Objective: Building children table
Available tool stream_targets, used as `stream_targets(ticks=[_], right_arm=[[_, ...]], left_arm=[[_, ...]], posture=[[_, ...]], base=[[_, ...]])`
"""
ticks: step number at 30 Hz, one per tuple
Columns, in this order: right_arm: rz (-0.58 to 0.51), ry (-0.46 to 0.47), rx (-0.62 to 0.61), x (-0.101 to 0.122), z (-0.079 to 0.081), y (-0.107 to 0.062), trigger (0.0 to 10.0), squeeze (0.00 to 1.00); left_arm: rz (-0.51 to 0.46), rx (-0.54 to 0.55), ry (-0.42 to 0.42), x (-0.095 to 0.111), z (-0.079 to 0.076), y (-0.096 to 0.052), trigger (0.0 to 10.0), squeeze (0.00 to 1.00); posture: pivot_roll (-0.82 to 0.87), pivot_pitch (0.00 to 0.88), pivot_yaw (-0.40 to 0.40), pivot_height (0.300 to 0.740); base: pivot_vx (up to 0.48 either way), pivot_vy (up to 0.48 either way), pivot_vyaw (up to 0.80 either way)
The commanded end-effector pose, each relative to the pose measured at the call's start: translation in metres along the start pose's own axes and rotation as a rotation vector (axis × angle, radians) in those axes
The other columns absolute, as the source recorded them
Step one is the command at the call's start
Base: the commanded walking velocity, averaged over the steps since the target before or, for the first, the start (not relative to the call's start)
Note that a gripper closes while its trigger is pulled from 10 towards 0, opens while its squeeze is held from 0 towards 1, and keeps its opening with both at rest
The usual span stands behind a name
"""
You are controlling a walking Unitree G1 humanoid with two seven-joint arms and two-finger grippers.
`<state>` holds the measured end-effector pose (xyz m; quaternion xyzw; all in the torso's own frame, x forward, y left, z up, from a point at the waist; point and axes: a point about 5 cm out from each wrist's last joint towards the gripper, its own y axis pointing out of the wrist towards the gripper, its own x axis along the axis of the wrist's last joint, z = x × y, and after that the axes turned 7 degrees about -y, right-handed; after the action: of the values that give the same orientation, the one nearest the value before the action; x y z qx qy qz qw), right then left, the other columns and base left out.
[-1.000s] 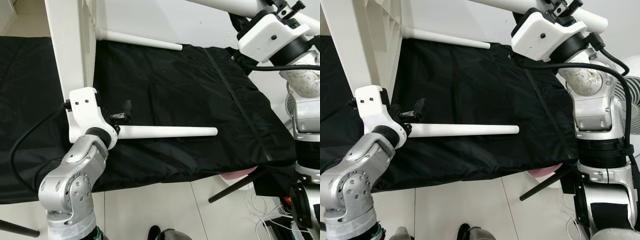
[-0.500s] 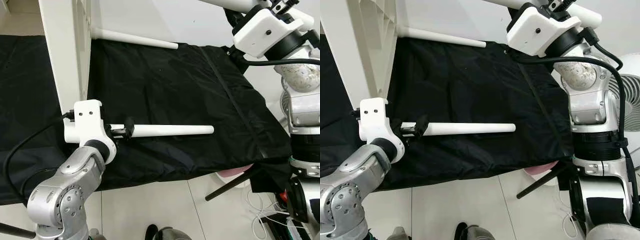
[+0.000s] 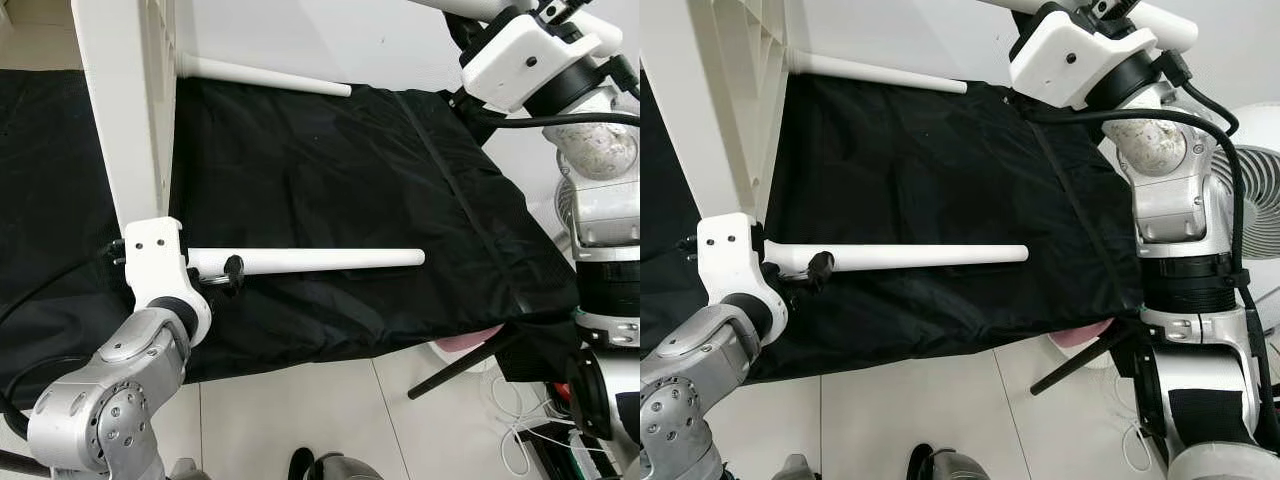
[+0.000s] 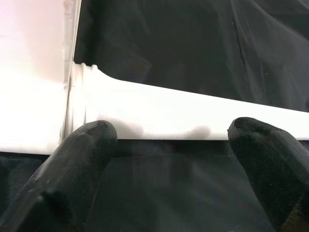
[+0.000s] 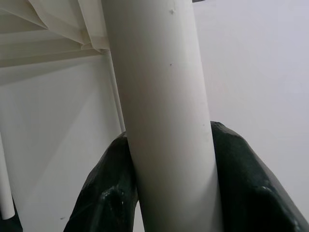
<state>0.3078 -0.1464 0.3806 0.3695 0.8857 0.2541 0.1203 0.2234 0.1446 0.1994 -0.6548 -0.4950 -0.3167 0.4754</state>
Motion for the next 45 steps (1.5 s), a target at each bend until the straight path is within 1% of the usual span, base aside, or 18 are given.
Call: stream_targets(ticks=[1,8,11,14,16,21,26,29,32,33,34,35,36,39,40,43,44,45], right_arm=[[0.014,0.073,-0.27,-0.002,-0.035,0.003,10.0,0.0],[0.008,0.063,-0.284,-0.002,-0.036,0.003,10.0,0.0],[0.001,0.062,-0.287,-0.001,-0.034,0.004,10.0,0.0],[-0.004,0.073,-0.288,0.001,-0.03,0.005,10.0,0.0],[-0.01,0.083,-0.297,0.004,-0.028,0.007,10.0,0.0],[-0.017,0.087,-0.328,0.007,-0.03,0.008,10.0,0.0],[-0.012,0.086,-0.368,0.007,-0.033,0.007,10.0,0.0],[-0.009,0.074,-0.375,0.007,-0.034,0.006,10.0,0.0],[-0.006,0.068,-0.381,0.007,-0.035,0.006,10.0,0.0],[-0.005,0.068,-0.379,0.007,-0.035,0.006,10.0,0.0],[-0.005,0.069,-0.377,0.007,-0.035,0.007,10.0,0.0],[-0.005,0.071,-0.374,0.007,-0.036,0.007,10.0,0.0],[-0.006,0.07,-0.373,0.007,-0.036,0.007,10.0,0.0],[-0.007,0.069,-0.372,0.007,-0.036,0.007,10.0,0.0],[-0.011,0.075,-0.366,0.007,-0.035,0.007,10.0,0.0],[-0.031,0.094,-0.333,0.009,-0.03,0.009,10.0,0.0],[-0.06,0.104,-0.283,0.013,-0.021,0.011,10.0,0.0],[-0.06,0.104,-0.283,0.013,-0.021,0.011,10.0,0.0]], left_arm=[[0.12,0.003,-0.141,-0.026,-0.012,0.0,10.0,0.0],[0.161,-0.011,-0.167,-0.029,-0.014,-0.006,10.0,0.0],[0.168,-0.055,-0.125,-0.025,-0.015,-0.013,10.0,0.0],[0.156,-0.065,-0.127,-0.022,-0.016,-0.015,10.0,0.0],[0.16,-0.055,-0.143,-0.023,-0.016,-0.014,10.0,0.0],[0.184,-0.058,-0.188,-0.026,-0.019,-0.012,10.0,0.0],[0.208,-0.077,-0.242,-0.028,-0.024,-0.005,10.0,0.0],[0.211,-0.081,-0.234,-0.027,-0.025,-0.005,10.0,0.0],[0.207,-0.072,-0.223,-0.026,-0.023,-0.006,10.0,0.0],[0.205,-0.072,-0.214,-0.026,-0.022,-0.007,10.0,0.2],[0.201,-0.07,-0.208,-0.026,-0.02,-0.008,10.0,0.53],[0.2,-0.07,-0.204,-0.026,-0.019,-0.009,10.0,0.65],[0.205,-0.066,-0.199,-0.027,-0.018,-0.01,10.0,0.98],[0.21,-0.062,-0.195,-0.029,-0.017,-0.01,10.0,0.98],[0.219,-0.047,-0.196,-0.03,-0.015,-0.01,10.0,0.95],[0.229,-0.034,-0.179,-0.03,-0.013,-0.007,10.0,0.94],[0.219,-0.057,-0.07,-0.03,-0.014,-0.005,10.0,0.97],[0.219,-0.057,-0.07,-0.03,-0.014,-0.005,10.0,0.97]], posture=[[0.03,0.12,-0.113,0.74],[0.04,0.121,-0.115,0.74],[0.04,0.126,-0.121,0.74],[0.05,0.129,-0.119,0.74],[0.05,0.13,-0.118,0.74],[0.05,0.131,-0.117,0.74],[0.04,0.128,-0.114,0.74],[0.04,0.128,-0.111,0.74],[0.04,0.13,-0.111,0.74],[0.04,0.129,-0.11,0.74],[0.04,0.132,-0.111,0.74],[0.04,0.132,-0.111,0.74],[0.05,0.134,-0.112,0.74],[0.05,0.134,-0.112,0.74],[0.05,0.138,-0.112,0.74],[0.05,0.141,-0.113,0.74],[0.05,0.142,-0.116,0.74],[0.05,0.142,-0.116,0.74]], base=[[0.0,0.0,0.0],[0.0,0.0,0.0],[0.0,0.0,0.0],[0.0,0.0,0.0],[0.0,0.0,0.0],[0.0,0.0,0.0],[0.0,0.0,0.0],[0.0,0.0,0.0],[0.0,0.0,0.0],[0.0,0.0,0.0],[0.0,0.0,0.0],[0.0,0.0,0.0],[0.0,0.0,0.0],[0.0,0.0,0.0],[0.0,0.0,0.0],[0.0,0.0,0.0],[0.0,0.0,0.0],[0.0,0.0,0.0]])
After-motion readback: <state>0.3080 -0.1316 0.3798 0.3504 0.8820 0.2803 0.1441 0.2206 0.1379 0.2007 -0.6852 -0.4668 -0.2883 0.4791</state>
